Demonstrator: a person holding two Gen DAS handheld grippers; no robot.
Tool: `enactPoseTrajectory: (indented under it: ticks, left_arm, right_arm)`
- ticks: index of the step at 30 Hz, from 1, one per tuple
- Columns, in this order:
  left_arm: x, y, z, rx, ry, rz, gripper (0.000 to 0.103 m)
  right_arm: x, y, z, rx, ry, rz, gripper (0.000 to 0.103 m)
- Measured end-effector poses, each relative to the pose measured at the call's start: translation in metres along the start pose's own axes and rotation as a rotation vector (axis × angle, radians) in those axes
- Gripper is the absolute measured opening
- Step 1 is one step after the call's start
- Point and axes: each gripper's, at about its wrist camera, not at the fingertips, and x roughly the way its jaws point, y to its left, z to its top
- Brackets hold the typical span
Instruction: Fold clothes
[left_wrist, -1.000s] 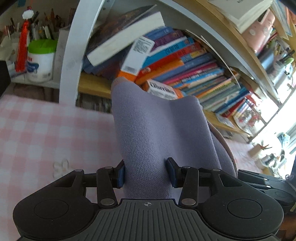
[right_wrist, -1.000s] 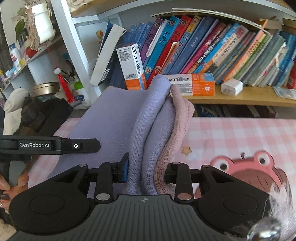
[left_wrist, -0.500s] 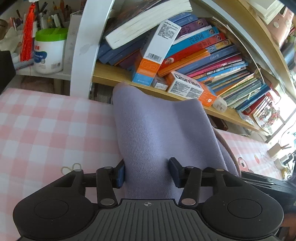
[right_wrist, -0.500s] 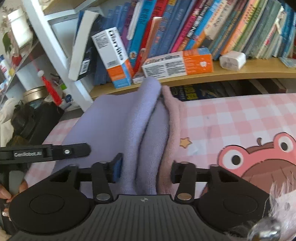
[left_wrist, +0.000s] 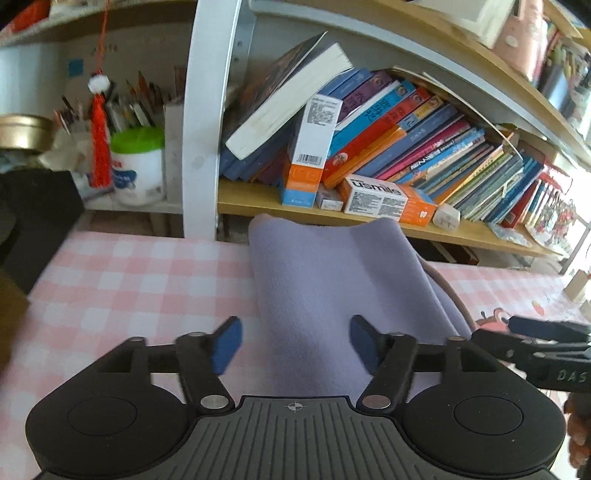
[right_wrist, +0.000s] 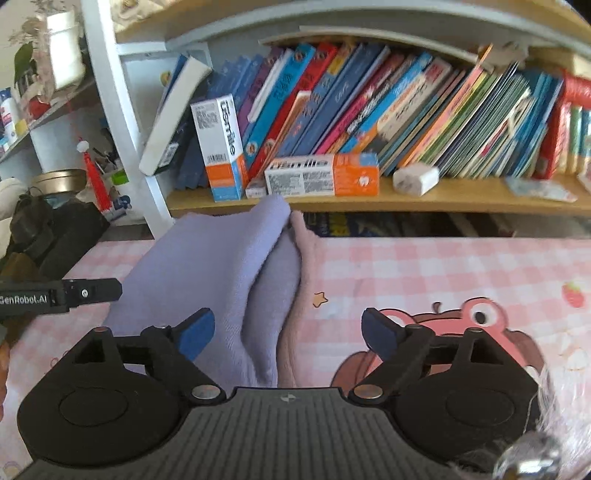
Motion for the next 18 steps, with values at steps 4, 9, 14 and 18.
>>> enactPoseTrajectory:
  ticks: [4, 9, 14, 18]
  left_arm:
    - [-0.023, -0.016, -0.016, 0.032, -0.008, 0.03, 0.082]
    - [-0.045, -0.031, -0.036, 0.057, 0.001, 0.059, 0.087]
    - [-0.06, -0.043, -0.052, 0.081, 0.02, 0.078, 0.088]
    - [-0.07, -0.05, -0.061, 0.111, 0.023, 0.097, 0.089]
  right_arm:
    - [-0.023, 0.008, -0.01, -0.047, -0.03, -0.037, 0.093]
    - [-0.048, 0.016, -0.026, -0.073, -0.037, -0.072, 0.095]
    - [-0.065, 0.025, -0.043, -0.076, -0.035, -0.111, 0.101]
    - [-0.073, 0.031, -0.052, -0.078, -0.034, -0.135, 0.103]
